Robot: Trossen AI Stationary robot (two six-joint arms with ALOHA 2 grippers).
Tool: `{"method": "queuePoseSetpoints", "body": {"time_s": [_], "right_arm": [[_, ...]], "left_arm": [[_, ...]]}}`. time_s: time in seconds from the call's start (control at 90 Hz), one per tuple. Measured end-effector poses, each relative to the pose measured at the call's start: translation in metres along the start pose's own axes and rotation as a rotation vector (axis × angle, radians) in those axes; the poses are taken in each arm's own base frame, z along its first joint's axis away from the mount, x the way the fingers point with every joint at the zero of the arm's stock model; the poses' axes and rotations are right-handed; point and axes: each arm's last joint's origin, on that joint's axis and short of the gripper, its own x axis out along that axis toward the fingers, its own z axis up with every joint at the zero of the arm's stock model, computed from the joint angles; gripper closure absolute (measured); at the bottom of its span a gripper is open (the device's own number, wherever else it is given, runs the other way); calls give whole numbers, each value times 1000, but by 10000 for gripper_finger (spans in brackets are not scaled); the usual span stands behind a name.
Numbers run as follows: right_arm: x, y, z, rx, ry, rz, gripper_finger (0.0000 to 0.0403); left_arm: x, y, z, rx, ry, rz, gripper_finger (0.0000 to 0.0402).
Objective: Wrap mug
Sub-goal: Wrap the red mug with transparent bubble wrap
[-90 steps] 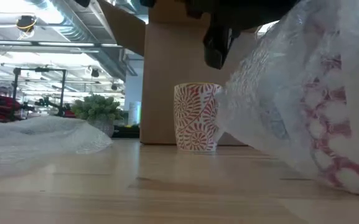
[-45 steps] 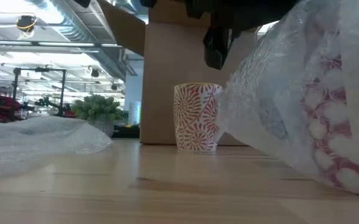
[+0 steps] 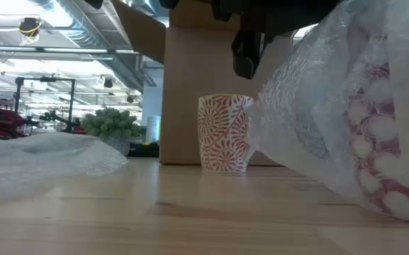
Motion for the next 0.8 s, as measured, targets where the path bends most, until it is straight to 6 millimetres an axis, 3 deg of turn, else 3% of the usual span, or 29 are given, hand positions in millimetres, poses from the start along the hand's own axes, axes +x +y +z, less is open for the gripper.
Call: {"method": "queuePoseSetpoints", "body": {"time_s": [0.178,0.533,0.622,0.8], "right_arm": [[21,-11,-11,52,48,-16,402],[63,-16,-2,59,91,82,403],[61,-17,0,70,131,113,403],[22,-10,8,26,206,95,403]], "left_arm": [[0,0,0,0,-1,-1,401],[0,0,0,4,0,-4,401],[0,0,0,4,1,-5,401],[0,0,0,3,0,-6,401]]}}
